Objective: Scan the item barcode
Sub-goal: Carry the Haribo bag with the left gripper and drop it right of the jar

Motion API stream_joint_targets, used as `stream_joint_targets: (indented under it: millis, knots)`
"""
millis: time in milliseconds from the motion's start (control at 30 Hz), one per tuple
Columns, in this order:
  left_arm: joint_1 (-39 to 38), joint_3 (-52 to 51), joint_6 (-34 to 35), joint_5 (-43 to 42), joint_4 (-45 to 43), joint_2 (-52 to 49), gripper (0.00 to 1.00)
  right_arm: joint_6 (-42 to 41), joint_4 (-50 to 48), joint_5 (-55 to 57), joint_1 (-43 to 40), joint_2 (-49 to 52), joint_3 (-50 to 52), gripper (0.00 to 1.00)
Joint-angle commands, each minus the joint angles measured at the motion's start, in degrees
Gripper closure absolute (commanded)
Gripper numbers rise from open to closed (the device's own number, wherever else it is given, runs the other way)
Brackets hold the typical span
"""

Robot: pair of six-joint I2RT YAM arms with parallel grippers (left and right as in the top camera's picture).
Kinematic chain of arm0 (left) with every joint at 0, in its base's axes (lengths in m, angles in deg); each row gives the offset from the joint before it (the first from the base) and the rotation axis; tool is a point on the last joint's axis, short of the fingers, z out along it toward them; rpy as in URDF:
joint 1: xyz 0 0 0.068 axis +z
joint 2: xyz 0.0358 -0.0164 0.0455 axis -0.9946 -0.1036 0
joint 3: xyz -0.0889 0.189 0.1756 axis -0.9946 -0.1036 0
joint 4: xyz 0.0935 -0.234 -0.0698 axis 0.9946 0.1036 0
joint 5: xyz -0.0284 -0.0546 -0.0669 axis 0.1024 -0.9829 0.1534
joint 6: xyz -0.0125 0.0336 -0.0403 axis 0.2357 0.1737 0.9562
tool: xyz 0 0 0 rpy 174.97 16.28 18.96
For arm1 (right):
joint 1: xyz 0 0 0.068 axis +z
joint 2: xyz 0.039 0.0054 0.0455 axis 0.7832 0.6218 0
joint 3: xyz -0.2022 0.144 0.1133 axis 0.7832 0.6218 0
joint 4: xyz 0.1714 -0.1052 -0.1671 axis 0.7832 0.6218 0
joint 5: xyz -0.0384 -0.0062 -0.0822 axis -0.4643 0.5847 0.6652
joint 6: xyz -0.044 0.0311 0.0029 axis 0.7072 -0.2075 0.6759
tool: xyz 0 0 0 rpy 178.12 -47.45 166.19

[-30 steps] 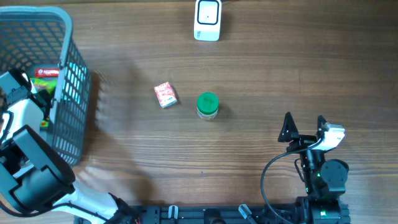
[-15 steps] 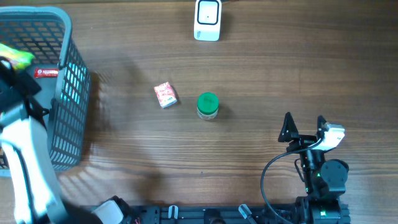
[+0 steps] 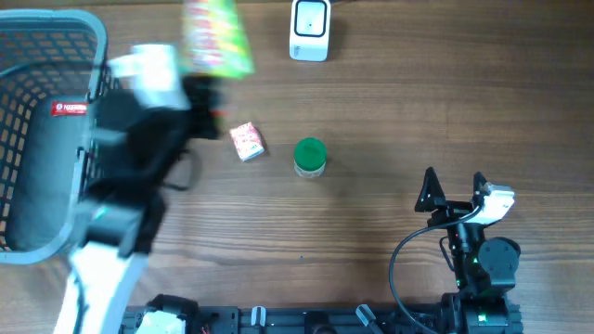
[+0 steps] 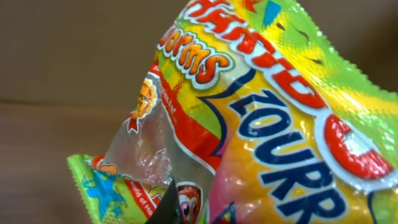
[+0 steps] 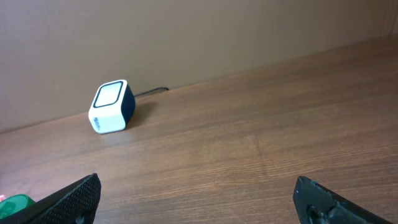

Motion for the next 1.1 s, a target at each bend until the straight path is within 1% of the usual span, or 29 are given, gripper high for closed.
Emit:
stream_joint_targets:
  millis: [0,100,167,267,333,467,567,600,633,667,700,767,867,933,967,1000,1067]
  knots:
    - [-14.2,0.6,1.0,-1.8,-3.0,-12.0,0.96,0.9,-0.3,-0.7,0.2,0.1,0.1,0.0]
    - [-22.6,0.6,1.4,-1.7,-8.1,-22.5,0.96,0.9,-0.3,-0.7,0.2,0.1,0.1,0.0]
    - [-26.4,0.6,4.2,-1.8,-11.6,-29.2,0.96,1.0,-0.3,-0.7,0.2,0.1,0.1,0.0]
    - [-29.4,0.6,8.8,-1.8,-13.6,-35.9,0.96,1.0,-0.3,-0.7,0.2,0.1,0.1,0.0]
    - [-31.5,0.6,9.6,-1.8,-14.0,-39.7,0.96,1.0,-0.3,-0.7,0.2,0.1,0.1,0.0]
    - [-35.0,0.6,9.8,-1.8,-13.1,-44.2,0.96,1.0,-0.3,-0.7,0.2,0.1,0.1,0.0]
    - [-36.1,0.6,9.8,-1.8,-13.0,-44.9,0.95,1.0,-0.3,-0.7,0.2,0.1,0.1,0.0]
    - [-36.1,0.6,9.8,-1.7,-13.2,-44.4,0.87,1.0,-0.3,-0.7,0.2,0.1,0.1,0.0]
    - [-35.9,0.6,9.7,-1.7,-13.2,-43.9,0.75,1.0,-0.3,-0.7,0.2,0.1,0.1,0.0]
    - [-35.6,0.6,9.7,-1.7,-13.1,-43.1,0.7,1.0,-0.3,-0.7,0.2,0.1,0.1,0.0]
    - [-34.9,0.6,9.7,-1.7,-12.9,-41.1,0.61,0.9,-0.3,-0.7,0.2,0.1,0.1,0.0]
    - [-34.4,0.6,9.7,-1.7,-12.8,-38.6,0.49,1.0,-0.3,-0.7,0.2,0.1,0.1,0.0]
    - [-34.0,0.6,9.5,-1.3,-12.6,-34.2,0.27,1.0,-0.3,-0.7,0.2,0.1,0.1,0.0]
    - [-34.0,0.6,9.5,-0.5,-11.9,-31.5,0.22,1.0,-0.3,-0.7,0.2,0.1,0.1,0.01]
    - [-33.9,0.6,9.5,0.7,-11.0,-29.6,0.21,1.0,-0.3,-0.7,0.2,0.1,0.1,0.0]
    - [-33.9,0.8,9.5,3.2,-9.2,-27.2,0.21,1.0,-0.3,-0.7,0.2,0.1,0.1,0.0]
    - [-33.9,1.0,9.5,11.5,-4.5,-22.2,0.2,1.0,-0.3,-0.7,0.2,0.1,0.1,0.0]
